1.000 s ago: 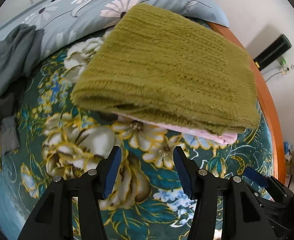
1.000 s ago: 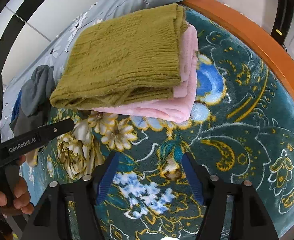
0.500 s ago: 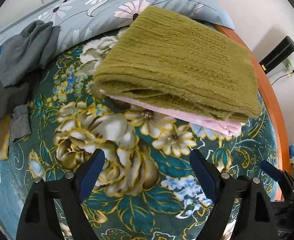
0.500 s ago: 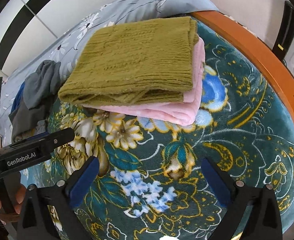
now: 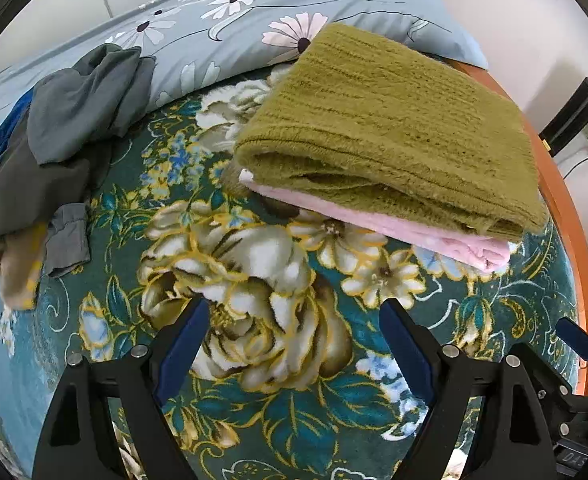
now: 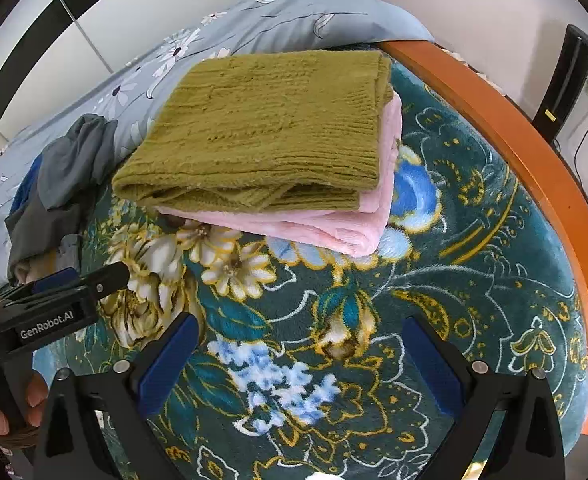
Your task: Fold clothes
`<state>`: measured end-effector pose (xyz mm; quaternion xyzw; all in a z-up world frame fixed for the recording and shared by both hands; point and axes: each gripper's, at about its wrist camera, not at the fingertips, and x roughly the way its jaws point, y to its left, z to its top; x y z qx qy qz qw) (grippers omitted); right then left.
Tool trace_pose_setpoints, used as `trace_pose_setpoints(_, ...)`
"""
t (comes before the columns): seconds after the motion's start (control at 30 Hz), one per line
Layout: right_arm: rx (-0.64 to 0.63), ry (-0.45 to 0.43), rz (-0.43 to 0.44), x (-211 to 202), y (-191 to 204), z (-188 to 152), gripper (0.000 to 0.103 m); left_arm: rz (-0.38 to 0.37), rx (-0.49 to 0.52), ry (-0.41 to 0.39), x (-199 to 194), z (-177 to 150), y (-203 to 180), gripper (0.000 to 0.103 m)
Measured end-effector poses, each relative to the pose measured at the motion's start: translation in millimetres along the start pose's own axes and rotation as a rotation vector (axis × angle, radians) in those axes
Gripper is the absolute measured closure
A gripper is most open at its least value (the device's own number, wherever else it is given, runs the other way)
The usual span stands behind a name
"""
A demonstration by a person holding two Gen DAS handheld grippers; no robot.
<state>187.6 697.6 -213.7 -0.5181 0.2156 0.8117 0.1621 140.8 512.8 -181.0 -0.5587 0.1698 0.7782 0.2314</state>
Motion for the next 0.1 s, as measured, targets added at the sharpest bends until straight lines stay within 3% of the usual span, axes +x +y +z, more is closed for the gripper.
trace_pose_setpoints(0.1,-0.002,0.000,-0.004,-0.6,0.4,-1.0,0.000,-0.001,0.002,-0.006,-1.7,-1.2,0.1,0.016)
